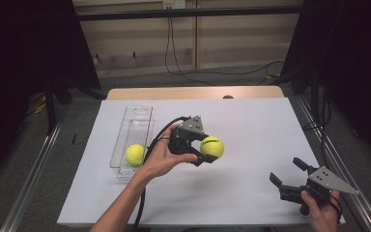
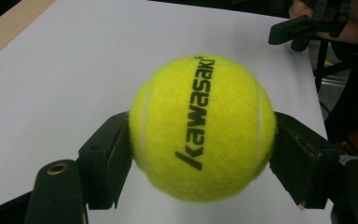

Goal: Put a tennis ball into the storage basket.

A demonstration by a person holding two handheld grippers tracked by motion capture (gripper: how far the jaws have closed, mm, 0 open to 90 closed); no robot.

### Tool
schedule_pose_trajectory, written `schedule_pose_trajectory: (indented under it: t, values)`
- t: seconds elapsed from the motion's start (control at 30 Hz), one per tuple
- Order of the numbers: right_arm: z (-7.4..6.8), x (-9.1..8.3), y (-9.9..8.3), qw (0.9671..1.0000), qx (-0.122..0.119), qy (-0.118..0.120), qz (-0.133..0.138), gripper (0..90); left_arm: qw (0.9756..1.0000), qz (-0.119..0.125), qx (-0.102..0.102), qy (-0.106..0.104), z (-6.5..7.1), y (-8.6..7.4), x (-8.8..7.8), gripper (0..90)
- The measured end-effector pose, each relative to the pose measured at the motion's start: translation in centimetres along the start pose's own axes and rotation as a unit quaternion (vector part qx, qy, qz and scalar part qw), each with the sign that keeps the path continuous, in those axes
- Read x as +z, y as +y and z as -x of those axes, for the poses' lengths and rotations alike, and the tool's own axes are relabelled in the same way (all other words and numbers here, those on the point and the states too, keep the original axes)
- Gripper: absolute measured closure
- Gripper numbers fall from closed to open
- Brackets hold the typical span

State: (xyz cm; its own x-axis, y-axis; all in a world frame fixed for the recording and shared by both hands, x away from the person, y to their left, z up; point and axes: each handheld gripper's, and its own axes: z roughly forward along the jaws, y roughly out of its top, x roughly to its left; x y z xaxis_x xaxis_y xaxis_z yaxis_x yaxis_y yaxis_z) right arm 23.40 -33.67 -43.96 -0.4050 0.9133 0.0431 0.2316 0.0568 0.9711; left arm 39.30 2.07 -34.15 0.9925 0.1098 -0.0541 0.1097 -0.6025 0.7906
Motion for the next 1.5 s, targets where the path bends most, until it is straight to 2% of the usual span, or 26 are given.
schedule_pose_trajectory:
  t: [0.43,0.67,1.0,1.33,1.47,1.5]
  values:
    - [0.0,0.0,0.0,1.0000,0.000,-0.001,0.001,0.7,0.9989,0.018,-0.025,0.035,-1.2,-1.4,-4.0,26.5]
    - [0.0,0.0,0.0,1.0000,-0.001,-0.001,0.000,0.7,0.9973,0.031,-0.039,0.054,-1.8,-2.4,-6.0,26.5]
    - [0.0,0.0,0.0,1.0000,-0.001,-0.001,0.001,0.7,0.9953,0.023,-0.049,0.080,-2.4,-3.2,-8.5,26.5]
    - [0.0,0.0,0.0,1.0000,0.000,-0.001,0.001,0.7,0.9915,0.022,-0.070,0.108,-3.4,-4.4,-11.3,26.5]
    - [-0.1,0.1,0.1,1.0000,0.003,-0.002,0.001,0.7,0.9892,0.020,-0.078,0.122,-3.7,-4.7,-12.5,26.5]
    - [-0.1,0.0,0.1,1.0000,0.002,-0.002,0.001,0.7,0.9891,0.018,-0.075,0.125,-3.8,-4.8,-12.8,26.5]
